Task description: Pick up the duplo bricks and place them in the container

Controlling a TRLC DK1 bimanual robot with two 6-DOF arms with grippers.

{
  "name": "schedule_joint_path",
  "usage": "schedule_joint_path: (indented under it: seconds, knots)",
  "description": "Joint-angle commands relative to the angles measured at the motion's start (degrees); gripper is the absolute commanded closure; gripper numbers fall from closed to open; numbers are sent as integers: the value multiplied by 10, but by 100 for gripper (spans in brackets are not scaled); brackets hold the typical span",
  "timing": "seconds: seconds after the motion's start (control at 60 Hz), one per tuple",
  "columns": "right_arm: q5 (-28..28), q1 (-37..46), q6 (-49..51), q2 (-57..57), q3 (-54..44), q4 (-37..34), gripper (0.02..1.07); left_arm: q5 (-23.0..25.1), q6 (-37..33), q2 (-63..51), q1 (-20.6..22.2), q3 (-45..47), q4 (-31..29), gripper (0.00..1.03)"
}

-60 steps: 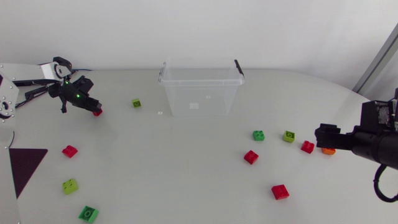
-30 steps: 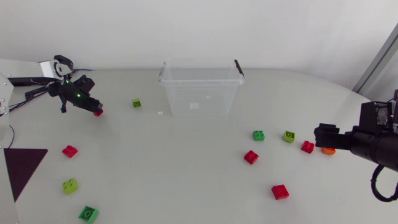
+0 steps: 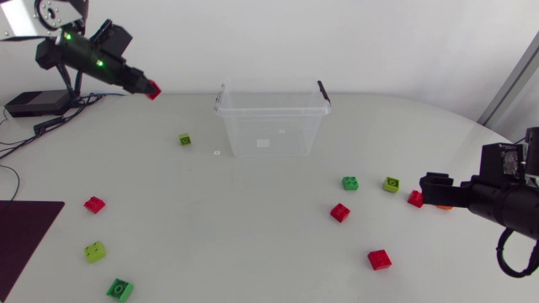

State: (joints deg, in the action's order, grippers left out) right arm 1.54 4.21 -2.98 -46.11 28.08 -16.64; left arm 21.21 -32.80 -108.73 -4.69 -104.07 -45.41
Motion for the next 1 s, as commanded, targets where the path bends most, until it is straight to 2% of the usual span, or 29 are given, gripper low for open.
schedule_joint_path:
  seconds: [0.0,0.067,0.25,0.317,0.383,0.45,0.5,0.633,0.767,0.8,0.85,0.883,0.9,0.917,0.933,0.95,0.983]
  knots:
    - [5,-1,-1,8,-9,7,7,22,28,-1,26,-18,-21,76]
    - [6,1,-1,8,-10,13,7,52,62,-7,62,-54,-21,75]
    - [14,7,31,-23,-7,13,7,69,108,-56,133,-104,30,74]
    - [17,25,33,-57,4,8,7,88,121,-88,148,-137,38,74]
    - [23,44,-24,-110,37,-29,7,103,139,-126,160,-181,43,73]
    - [27,52,-33,-151,59,-55,8,106,142,-146,170,-205,43,72]
    - [36,56,-40,-177,69,-51,13,107,144,-165,180,-228,43,72]
    - [54,73,-27,-221,71,3,13,107,149,-205,195,-279,44,71]
    - [22,123,9,-266,92,12,12,107,157,-264,209,-372,28,70]
    - [-4,145,22,-277,97,13,11,106,157,-302,217,-435,5,70]
    - [-20,159,27,-282,99,14,10,106,157,-328,218,-479,-14,69]
    - [-42,177,32,-290,103,14,10,105,160,-381,221,-576,-55,69]
    - [-48,181,32,-293,105,13,9,105,161,-386,221,-586,-59,69]
    - [-61,193,35,-297,108,7,9,99,167,-451,224,-710,-109,69]
    - [-71,201,40,-301,113,-3,8,98,167,-459,224,-728,-115,69]
    - [-75,203,40,-304,117,-10,7,70,164,-510,233,-821,-157,67]
    - [-76,208,40,-311,121,-15,7,47,145,-522,240,-839,-186,60]
